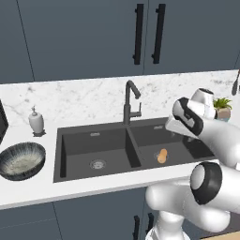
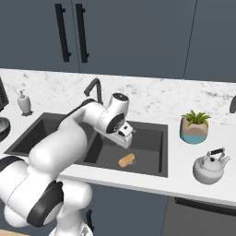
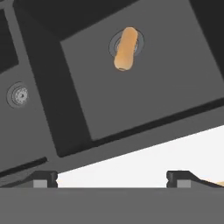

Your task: Pick the squash from the sink and place it in the bowl. Then pick the bowl and place it in the microwave. Then close the microwave door and press the start button.

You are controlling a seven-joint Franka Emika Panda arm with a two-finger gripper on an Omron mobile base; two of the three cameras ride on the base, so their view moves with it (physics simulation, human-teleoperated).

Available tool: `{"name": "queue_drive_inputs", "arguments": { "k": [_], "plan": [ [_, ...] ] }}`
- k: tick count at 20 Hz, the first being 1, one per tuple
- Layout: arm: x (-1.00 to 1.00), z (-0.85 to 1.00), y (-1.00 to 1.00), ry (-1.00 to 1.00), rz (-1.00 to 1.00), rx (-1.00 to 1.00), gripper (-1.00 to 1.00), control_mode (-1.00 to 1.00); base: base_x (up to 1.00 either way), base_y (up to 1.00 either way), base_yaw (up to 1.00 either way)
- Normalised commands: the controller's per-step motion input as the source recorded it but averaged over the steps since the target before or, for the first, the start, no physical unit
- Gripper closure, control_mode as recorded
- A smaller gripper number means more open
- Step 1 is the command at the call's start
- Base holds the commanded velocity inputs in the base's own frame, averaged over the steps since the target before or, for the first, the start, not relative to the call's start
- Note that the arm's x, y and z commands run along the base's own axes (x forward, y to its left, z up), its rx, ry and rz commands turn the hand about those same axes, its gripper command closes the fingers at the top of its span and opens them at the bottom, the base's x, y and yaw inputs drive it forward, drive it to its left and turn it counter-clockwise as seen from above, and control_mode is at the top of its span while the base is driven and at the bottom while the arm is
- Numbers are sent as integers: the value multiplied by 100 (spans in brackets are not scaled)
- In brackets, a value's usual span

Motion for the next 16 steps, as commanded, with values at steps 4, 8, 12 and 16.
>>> {"name": "queue_drive_inputs", "arguments": {
  "k": [4,8,12,16],
  "plan": [
    [28,-70,-17,11,-4,0,-100,-100,0,0,0],
    [32,-71,-18,3,-3,0,-100,-100,0,0,0],
    [34,-48,-11,0,-1,0,-100,-100,0,0,0],
    [39,-53,0,4,0,0,-100,-100,0,0,0]
  ]
}}
